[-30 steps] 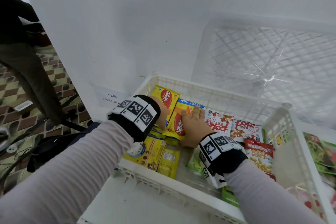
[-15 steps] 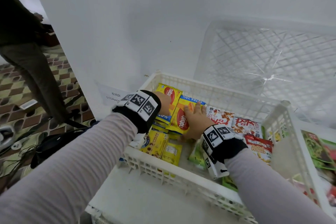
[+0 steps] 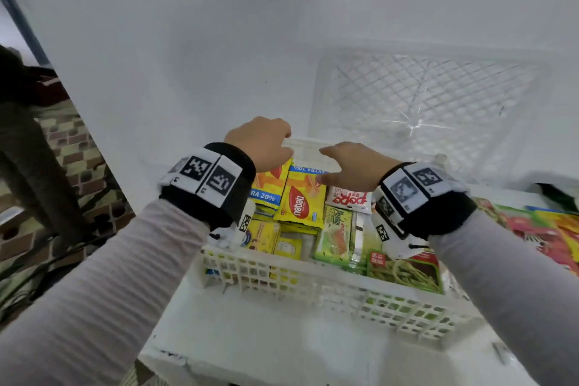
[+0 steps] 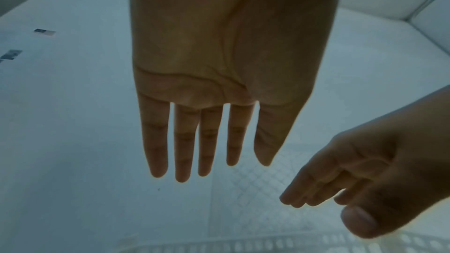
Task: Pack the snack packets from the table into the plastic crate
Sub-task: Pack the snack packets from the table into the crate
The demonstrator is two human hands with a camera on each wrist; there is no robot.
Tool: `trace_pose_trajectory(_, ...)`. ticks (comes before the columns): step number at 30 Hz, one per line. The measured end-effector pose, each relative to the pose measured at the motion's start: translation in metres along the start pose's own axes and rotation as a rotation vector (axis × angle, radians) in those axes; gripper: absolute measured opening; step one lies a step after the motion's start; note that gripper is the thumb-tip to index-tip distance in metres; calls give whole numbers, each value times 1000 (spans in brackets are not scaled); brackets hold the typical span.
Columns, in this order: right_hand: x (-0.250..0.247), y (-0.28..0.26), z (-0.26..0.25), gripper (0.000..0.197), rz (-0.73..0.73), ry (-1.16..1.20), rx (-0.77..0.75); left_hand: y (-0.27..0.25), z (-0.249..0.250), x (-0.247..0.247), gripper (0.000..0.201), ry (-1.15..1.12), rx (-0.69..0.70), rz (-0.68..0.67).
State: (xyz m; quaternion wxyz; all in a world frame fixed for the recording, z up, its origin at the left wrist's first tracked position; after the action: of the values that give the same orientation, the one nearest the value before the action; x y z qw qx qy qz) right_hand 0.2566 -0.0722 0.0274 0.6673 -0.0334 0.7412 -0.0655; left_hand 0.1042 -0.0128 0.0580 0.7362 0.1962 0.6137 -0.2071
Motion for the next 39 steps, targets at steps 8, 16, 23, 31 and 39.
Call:
trace_pose_trajectory(8,-33,-98,19,61,102,60,47,-44,53,-14,40,-186,147,79)
trace_pose_trajectory(16,-18,-196,57,56,364,196,148,-81,133,3,46,-350,335,45)
trace_pose_trajectory(23,19,-244,117,54,448,323,245,-93,211,40,45,-463,423,-49)
trace_pose_trajectory(31,53,-294,246,52,365,366,327,-94,330,81,41,-586,492,-159)
trace_pose_trajectory(39,110,-330,376,64,192,476,596,-72,431,157,51,-784,309,-538)
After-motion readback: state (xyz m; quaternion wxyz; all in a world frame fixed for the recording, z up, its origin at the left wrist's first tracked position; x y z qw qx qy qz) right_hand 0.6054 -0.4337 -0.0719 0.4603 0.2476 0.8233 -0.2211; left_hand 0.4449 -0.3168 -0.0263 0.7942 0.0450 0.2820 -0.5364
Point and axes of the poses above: each hand's wrist, its own y-axis towards the middle knuckle, its own x-axis out of the palm, z = x × y, the point moved 3 cm from there along y, towards the middle knuckle, and after that the axes turned 2 degrees about -x, right-handed, at the moved point
